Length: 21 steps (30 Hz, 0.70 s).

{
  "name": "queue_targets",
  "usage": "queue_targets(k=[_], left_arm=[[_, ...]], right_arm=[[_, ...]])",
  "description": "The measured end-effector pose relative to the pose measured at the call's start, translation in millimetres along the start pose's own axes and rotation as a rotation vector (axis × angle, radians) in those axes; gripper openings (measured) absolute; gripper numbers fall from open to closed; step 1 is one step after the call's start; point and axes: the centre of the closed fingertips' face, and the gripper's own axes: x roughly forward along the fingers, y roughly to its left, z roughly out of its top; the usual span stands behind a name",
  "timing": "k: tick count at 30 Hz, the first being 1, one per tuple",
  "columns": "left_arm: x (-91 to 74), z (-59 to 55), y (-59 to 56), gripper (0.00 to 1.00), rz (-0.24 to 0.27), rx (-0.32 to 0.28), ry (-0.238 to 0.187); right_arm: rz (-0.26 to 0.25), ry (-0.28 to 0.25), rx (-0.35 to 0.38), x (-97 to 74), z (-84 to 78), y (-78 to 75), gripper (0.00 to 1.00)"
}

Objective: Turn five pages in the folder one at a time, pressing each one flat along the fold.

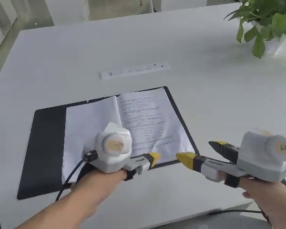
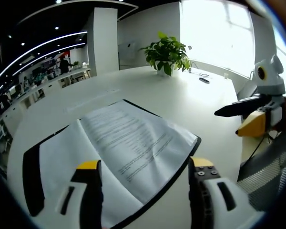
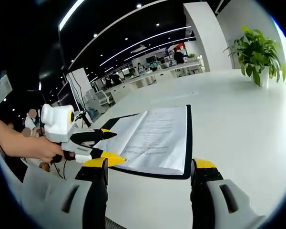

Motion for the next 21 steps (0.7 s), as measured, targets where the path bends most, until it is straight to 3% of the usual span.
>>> queue_targets(k=[6, 13, 18, 21], left_arm=[[20.0, -1.5, -5.9, 0.70, -0.008, -0.002, 0.017], [41.5, -9.4, -5.1, 0.65, 0.009, -0.003, 0.040], [50.0, -9.4, -6.1, 0.61, 0.024, 0.007, 0.022], [55.1, -13.0, -4.9, 0.58, 0.038, 0.007, 0.033]], right_arm=[[-0.002, -0.004, 0.014, 1.9, -1.7, -2.4, 0.68], [-0.006, 0.000, 0.021, 3.7, -2.8, -2.9, 0.67], [-0.014, -0.006, 0.035, 4.0, -3.8, -6.5, 0.67], [-0.015, -0.004, 0.043, 4.6, -5.3, -7.5, 0.66]])
